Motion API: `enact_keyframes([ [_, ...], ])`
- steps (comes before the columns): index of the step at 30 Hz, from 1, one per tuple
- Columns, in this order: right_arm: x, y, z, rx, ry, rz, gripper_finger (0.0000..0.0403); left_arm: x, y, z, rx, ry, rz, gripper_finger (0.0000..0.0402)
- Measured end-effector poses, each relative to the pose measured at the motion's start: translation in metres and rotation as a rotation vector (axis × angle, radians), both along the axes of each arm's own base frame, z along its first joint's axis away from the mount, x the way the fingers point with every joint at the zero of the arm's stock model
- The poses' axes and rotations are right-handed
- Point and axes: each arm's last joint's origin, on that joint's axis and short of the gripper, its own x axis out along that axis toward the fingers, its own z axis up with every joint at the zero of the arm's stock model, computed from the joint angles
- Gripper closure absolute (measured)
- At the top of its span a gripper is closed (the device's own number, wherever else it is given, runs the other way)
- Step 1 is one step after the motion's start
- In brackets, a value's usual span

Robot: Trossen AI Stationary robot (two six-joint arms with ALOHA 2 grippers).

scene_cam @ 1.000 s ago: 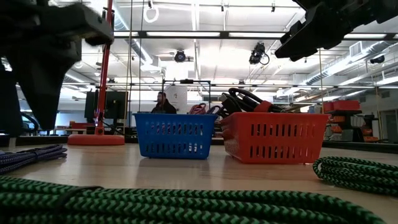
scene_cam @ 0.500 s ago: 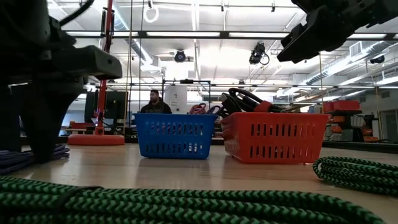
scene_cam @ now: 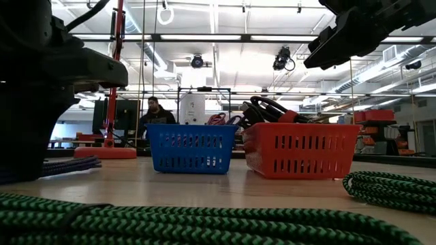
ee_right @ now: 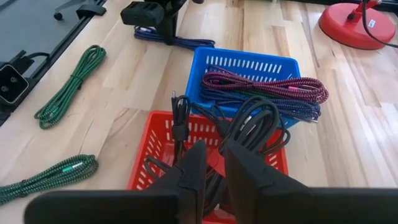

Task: Pick & Place USB Port
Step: Put the purple charger cable into the blue bin

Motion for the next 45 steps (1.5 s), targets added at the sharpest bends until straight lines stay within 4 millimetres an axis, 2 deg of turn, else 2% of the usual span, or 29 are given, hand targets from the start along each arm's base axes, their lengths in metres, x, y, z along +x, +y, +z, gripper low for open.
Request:
enact_keyframes([
  [4,-0.001,0.000,-0.001,0.006,0.009,-0.005,0.0344,-0.001,-0.004,0.010,0.065,0.042,-0.020,0.0370],
  [7,-0.001,0.000,-0.003,0.005,0.011,-0.007,0.0344,-0.007,-0.001,0.024,0.186,0.131,-0.038,0.0370],
  [10,-0.002,-0.001,-0.007,0.008,0.009,-0.009,0.0344,0.003,-0.005,0.052,0.235,-0.010,-0.067,0.0370],
  [17,-0.004,-0.001,-0.015,0.029,-0.032,-0.016,0.0344,0.015,-0.002,0.114,0.505,-0.292,-0.218,0.0370],
  [23,-0.001,0.000,-0.009,0.069,-0.099,-0.025,0.0344,0.031,0.009,0.141,0.688,-0.354,-0.325,0.0370],
  [33,0.003,0.001,-0.002,0.119,-0.173,-0.029,0.0344,0.064,0.049,0.141,0.828,-0.288,-0.422,0.0370],
  [39,0.003,0.003,0.001,0.162,-0.198,0.034,0.0344,0.080,0.071,0.111,0.754,-0.298,-0.457,0.0370],
  [45,0.004,0.004,0.003,0.172,-0.212,0.054,0.0344,0.082,0.084,0.079,0.720,-0.331,-0.454,0.0370],
])
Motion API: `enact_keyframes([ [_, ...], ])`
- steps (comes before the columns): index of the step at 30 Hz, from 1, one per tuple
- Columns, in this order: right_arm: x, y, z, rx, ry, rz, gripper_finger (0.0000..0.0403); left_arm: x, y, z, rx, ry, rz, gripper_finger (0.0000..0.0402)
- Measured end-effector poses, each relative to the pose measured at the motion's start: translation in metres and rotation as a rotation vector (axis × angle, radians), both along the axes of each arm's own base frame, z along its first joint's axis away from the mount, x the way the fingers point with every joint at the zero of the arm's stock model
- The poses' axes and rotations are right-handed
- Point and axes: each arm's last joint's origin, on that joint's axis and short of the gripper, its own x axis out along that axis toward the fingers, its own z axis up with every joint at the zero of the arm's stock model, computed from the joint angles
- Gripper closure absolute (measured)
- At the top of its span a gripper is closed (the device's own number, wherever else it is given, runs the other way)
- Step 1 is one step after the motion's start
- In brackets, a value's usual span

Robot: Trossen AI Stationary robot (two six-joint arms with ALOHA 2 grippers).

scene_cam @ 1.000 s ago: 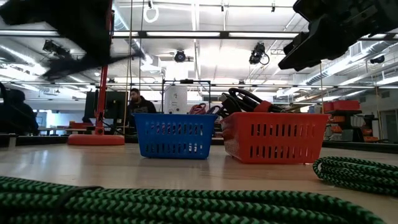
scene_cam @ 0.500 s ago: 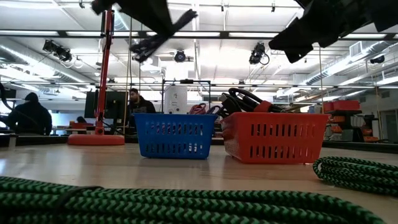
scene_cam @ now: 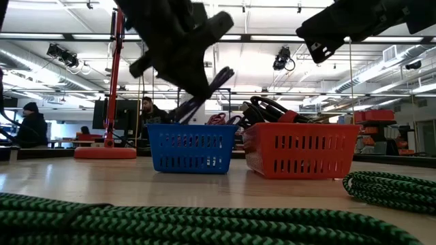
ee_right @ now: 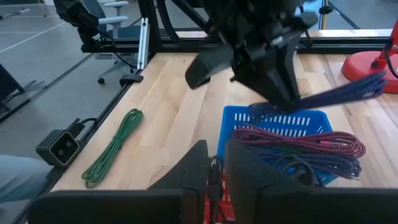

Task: Pick & Place USB Port
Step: Put the purple charger cable into the blue bin, then put the green charger cable into the blue bin

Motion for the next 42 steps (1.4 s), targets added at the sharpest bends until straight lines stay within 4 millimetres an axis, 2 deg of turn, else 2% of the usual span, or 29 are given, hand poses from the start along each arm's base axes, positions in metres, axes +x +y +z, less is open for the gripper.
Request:
enact_keyframes([
  [5,0.000,0.000,0.000,-0.001,0.000,-0.001,0.0344,-0.003,0.004,-0.017,-0.047,-0.020,-0.004,0.0370],
  [15,0.000,0.000,0.000,-0.008,-0.002,0.002,0.0344,-0.008,0.005,-0.027,-0.137,-0.044,0.058,0.0370],
  [23,0.000,0.000,0.000,-0.008,-0.002,0.002,0.0344,-0.008,0.005,-0.027,-0.168,-0.059,0.077,0.0370],
  [33,0.000,0.000,-0.001,-0.008,0.011,0.000,0.0344,-0.008,0.005,-0.027,-0.165,-0.071,0.099,0.0252],
  [37,0.000,0.000,-0.001,-0.011,0.010,0.001,0.0344,-0.009,0.006,-0.024,-0.133,-0.083,0.109,0.0228],
  [42,-0.001,0.000,-0.002,-0.016,0.024,0.001,0.0344,-0.011,0.004,-0.007,-0.024,-0.099,0.036,0.0218],
])
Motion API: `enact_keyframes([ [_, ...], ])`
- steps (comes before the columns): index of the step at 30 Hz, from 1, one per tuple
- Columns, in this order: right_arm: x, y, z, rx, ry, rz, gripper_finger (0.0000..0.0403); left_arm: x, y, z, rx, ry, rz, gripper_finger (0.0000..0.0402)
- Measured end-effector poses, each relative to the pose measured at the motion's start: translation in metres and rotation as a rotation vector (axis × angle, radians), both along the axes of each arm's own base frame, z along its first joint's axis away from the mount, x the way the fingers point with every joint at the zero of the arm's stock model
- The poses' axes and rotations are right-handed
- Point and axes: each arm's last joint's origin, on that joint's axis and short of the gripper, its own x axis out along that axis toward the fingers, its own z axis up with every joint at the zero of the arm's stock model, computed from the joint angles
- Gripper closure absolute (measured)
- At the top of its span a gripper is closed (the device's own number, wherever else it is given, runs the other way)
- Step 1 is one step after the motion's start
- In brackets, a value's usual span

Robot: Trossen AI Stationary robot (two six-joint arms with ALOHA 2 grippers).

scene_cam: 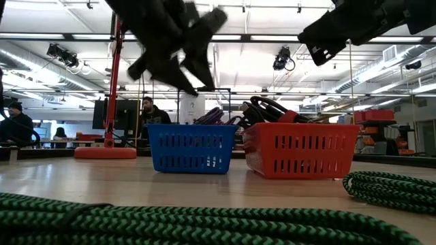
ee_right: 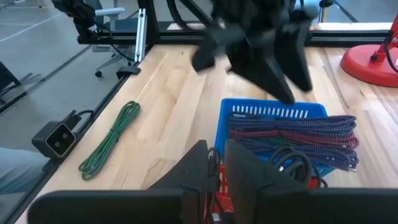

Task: Pick & Place USB Port
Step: Put the green charger cable into the blue bin

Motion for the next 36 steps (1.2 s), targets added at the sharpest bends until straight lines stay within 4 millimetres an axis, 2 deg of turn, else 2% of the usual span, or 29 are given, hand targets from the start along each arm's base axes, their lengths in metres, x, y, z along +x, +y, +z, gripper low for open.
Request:
enact_keyframes([
  [3,0.000,0.000,-0.001,-0.005,0.014,0.000,0.0344,-0.002,-0.008,0.018,0.053,-0.005,-0.135,0.0217],
  [5,-0.001,0.000,-0.001,-0.005,0.014,-0.001,0.0344,-0.004,-0.017,0.030,0.058,0.012,-0.307,0.0217],
  [8,0.000,0.000,-0.001,-0.005,0.014,-0.001,0.0344,-0.009,-0.032,0.046,-0.010,-0.021,-0.532,0.0217],
  [12,0.000,-0.001,-0.001,-0.010,0.004,-0.024,0.0344,-0.016,-0.055,0.056,-0.145,-0.095,-0.707,0.0217],
  [18,0.000,-0.002,0.000,-0.021,-0.004,-0.076,0.0344,-0.034,-0.092,0.047,-0.256,-0.076,-0.775,0.0220],
  [21,0.001,-0.002,0.001,-0.002,-0.011,-0.083,0.0344,-0.039,-0.105,0.043,-0.297,-0.074,-0.776,0.0230],
  [25,0.001,-0.002,0.002,0.011,-0.021,-0.086,0.0344,-0.042,-0.119,0.027,-0.330,-0.031,-0.776,0.0242],
  [31,0.002,-0.002,0.004,0.015,-0.038,-0.086,0.0344,-0.034,-0.127,-0.004,-0.439,0.060,-0.793,0.0255],
  [36,0.002,-0.002,0.005,0.015,-0.051,-0.084,0.0344,-0.029,-0.125,-0.007,-0.467,0.077,-0.799,0.0257],
])
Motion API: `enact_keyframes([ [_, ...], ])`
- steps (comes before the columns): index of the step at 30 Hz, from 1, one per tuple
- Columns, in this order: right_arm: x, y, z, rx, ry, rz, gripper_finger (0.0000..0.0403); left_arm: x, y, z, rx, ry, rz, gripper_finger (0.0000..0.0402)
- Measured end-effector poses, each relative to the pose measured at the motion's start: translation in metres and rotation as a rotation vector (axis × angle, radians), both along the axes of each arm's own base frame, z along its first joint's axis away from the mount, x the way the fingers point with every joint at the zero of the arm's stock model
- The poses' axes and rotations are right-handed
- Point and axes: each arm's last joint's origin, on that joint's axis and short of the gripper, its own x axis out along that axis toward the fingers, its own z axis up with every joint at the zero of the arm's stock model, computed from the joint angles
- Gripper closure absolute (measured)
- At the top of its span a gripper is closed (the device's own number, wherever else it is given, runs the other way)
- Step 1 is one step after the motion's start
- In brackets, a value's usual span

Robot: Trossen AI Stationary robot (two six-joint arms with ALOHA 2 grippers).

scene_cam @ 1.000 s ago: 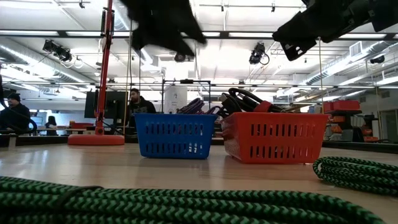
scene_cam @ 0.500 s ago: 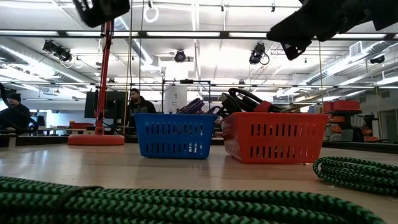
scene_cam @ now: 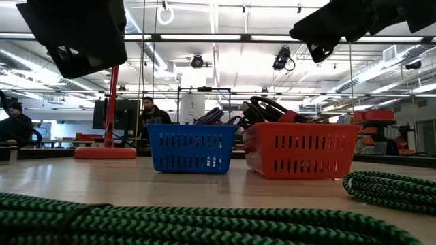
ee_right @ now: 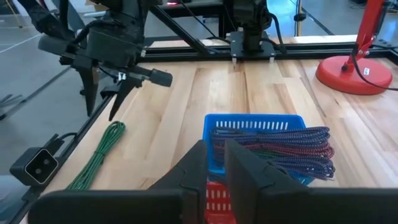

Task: Pick & Place USB Port
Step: Put the green charger cable into the blue bin

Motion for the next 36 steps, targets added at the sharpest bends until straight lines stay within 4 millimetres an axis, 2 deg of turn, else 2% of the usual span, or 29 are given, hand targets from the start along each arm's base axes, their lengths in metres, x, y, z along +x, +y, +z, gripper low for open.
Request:
enact_keyframes([
  [7,0.000,0.000,-0.001,-0.001,0.006,0.000,0.0344,0.006,0.003,-0.021,-0.010,0.096,-0.034,0.0257],
  [16,0.000,0.000,-0.001,-0.003,0.006,0.000,0.0344,0.012,0.006,-0.037,-0.016,0.149,-0.037,0.0257],
  [29,-0.001,0.000,-0.002,-0.011,0.013,0.002,0.0344,0.014,0.004,-0.048,-0.058,0.198,-0.028,0.0258],
  [36,-0.001,0.000,-0.002,-0.020,0.011,0.005,0.0344,0.028,-0.009,-0.059,-0.064,0.238,-0.083,0.0258],
])
